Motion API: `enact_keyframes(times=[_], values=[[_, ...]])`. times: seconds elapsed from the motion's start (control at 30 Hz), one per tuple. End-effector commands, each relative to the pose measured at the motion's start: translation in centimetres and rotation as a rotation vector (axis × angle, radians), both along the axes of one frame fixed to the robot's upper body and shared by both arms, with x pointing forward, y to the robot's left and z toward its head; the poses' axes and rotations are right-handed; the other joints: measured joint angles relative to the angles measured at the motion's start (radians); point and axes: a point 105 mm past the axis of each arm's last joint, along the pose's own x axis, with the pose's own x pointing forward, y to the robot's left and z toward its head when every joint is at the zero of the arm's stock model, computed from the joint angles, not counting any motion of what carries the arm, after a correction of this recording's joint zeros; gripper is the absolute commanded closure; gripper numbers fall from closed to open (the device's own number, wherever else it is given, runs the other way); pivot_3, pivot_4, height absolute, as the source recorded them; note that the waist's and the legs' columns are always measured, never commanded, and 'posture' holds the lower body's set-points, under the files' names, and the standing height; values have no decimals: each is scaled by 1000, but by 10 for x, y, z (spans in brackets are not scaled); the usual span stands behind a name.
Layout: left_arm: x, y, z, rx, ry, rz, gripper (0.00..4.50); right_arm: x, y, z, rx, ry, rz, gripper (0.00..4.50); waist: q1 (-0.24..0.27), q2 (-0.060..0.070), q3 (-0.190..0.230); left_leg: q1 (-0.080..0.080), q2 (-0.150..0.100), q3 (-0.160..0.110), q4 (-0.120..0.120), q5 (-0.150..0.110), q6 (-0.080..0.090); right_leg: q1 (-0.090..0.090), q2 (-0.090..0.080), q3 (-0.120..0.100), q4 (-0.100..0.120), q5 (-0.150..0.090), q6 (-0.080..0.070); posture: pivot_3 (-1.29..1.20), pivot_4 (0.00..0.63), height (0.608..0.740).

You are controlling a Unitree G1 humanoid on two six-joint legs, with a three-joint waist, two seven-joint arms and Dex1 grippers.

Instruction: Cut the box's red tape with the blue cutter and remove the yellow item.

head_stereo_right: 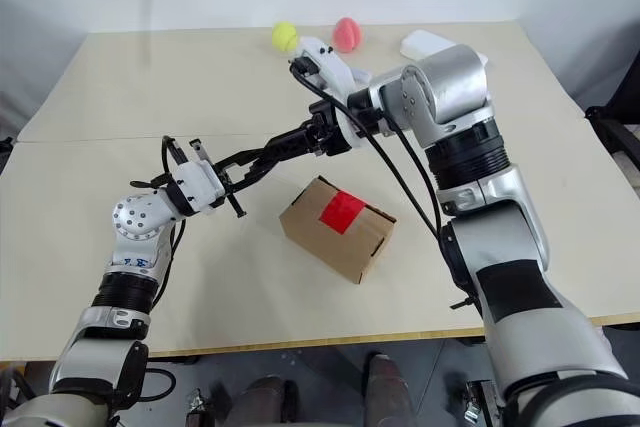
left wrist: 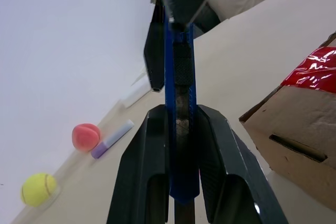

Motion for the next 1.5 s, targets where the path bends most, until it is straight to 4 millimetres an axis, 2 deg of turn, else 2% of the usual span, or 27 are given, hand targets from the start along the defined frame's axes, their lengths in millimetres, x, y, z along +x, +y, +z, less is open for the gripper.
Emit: enact_keyframes(times=[0.03,0.3,0.37,0.5,0.57,0.7,0.93,0.97,1.07,1.17,1.3,1.4,1.5], values=[[-3,2,12,-23,-49,-3,4101,-2,5,12,10,-45,29,1193,0,0,0,0,0,0,0,0,0,0,0,0,0,0,0,0,150,740],[0,5,15,-32,-55,14,4101,0,-1,7,-22,-59,30,3915,-1,0,0,0,0,0,0,0,0,0,0,0,0,0,0,0,150,740],[1,6,16,-33,-55,17,4101,1,-3,8,-20,-57,23,4355,-1,0,0,0,0,0,0,0,0,0,0,0,0,0,0,0,150,740],[4,7,17,-54,-3,4,4101,3,-7,6,-41,-82,25,4349,0,0,0,0,0,0,0,0,0,0,0,0,0,0,0,0,150,740],[13,14,19,-104,45,73,3392,3,-7,11,-29,-102,24,4349,0,0,0,0,0,0,0,0,0,0,0,0,0,0,0,0,150,740],[21,28,17,-125,106,161,2262,7,-10,19,-18,-147,-2,4349,-2,0,0,-1,0,0,0,0,0,0,0,0,0,0,0,0,150,740],[16,87,14,-163,217,331,136,11,-23,38,38,-187,-67,4349,-19,0,0,-1,0,0,0,0,0,-1,0,0,1,0,0,0,150,740],[11,94,11,-164,237,342,0,12,-26,40,45,-193,-78,4349,-19,0,0,-1,1,0,0,0,0,-1,0,0,1,0,0,0,150,740],[-2,104,0,-159,332,335,0,12,-33,46,65,-207,-101,4349,-19,0,0,-1,1,0,0,0,-1,-1,0,0,1,0,0,0,150,740],[-20,89,-19,-110,472,263,0,10,-40,49,89,-226,-111,4349,-15,0,0,-2,1,0,0,-1,-1,-2,0,0,0,0,0,0,150,740],[-41,62,-25,-98,564,155,0,3,-46,55,127,-274,-114,4349,-5,0,0,-2,1,-1,0,-1,-1,-2,-1,0,0,0,0,0,150,740],[-64,25,-23,-123,639,-27,566,-3,-54,59,152,-317,-125,4349,3,0,0,-2,1,0,0,-1,-1,-2,-1,0,0,0,0,0,150,740],[-75,-8,-16,-130,690,-159,1457,-10,-62,61,162,-370,-134,4349,12,0,0,-2,1,0,0,-1,-1,-2,-1,0,1,0,0,0,150,740]])
